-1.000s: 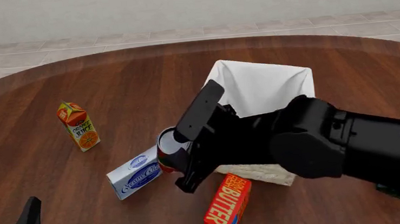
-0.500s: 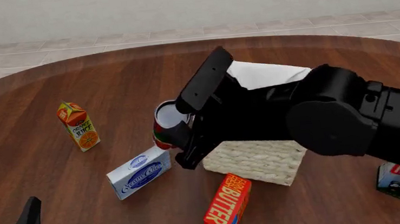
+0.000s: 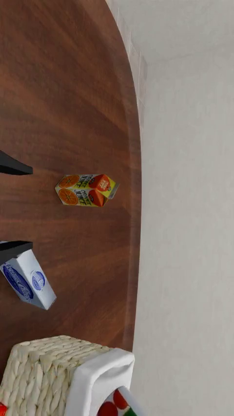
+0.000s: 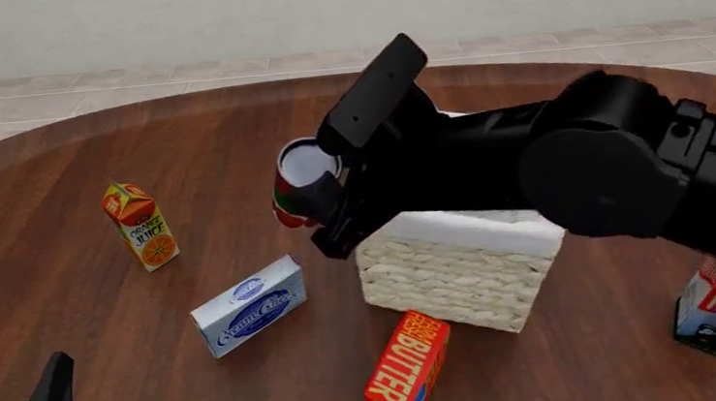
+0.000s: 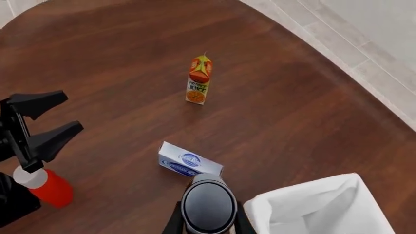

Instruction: Pick up the alphabet soup and the tomato sauce, and put them in the basket.

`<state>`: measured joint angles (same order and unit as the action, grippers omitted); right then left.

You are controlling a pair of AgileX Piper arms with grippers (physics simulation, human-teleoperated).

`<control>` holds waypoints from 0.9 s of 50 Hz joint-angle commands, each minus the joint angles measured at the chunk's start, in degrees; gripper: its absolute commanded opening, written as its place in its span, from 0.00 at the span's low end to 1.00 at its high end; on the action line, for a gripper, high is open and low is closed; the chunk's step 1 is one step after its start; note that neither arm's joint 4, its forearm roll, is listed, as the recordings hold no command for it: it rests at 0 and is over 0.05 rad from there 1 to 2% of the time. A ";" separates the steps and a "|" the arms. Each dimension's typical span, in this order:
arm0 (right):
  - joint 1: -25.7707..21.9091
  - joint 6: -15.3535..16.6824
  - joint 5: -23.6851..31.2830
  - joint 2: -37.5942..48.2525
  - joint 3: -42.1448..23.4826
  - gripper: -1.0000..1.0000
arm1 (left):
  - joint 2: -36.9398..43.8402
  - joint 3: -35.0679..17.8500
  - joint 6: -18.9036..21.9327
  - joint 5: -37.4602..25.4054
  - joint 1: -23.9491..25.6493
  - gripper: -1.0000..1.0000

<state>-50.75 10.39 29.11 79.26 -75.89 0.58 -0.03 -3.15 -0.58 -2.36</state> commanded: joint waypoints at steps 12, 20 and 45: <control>5.07 -0.83 0.52 -1.67 -0.97 0.00 | 0.00 0.00 0.00 0.00 0.00 1.00; 6.42 -0.66 0.30 -1.43 -0.98 0.00 | 0.00 0.00 0.00 0.00 0.00 1.00; 10.92 -0.05 0.50 -1.61 -2.05 0.00 | 0.00 0.00 0.00 0.00 0.00 1.00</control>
<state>-41.51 11.07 29.58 77.68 -77.25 0.58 -0.03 -3.15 -0.58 -2.36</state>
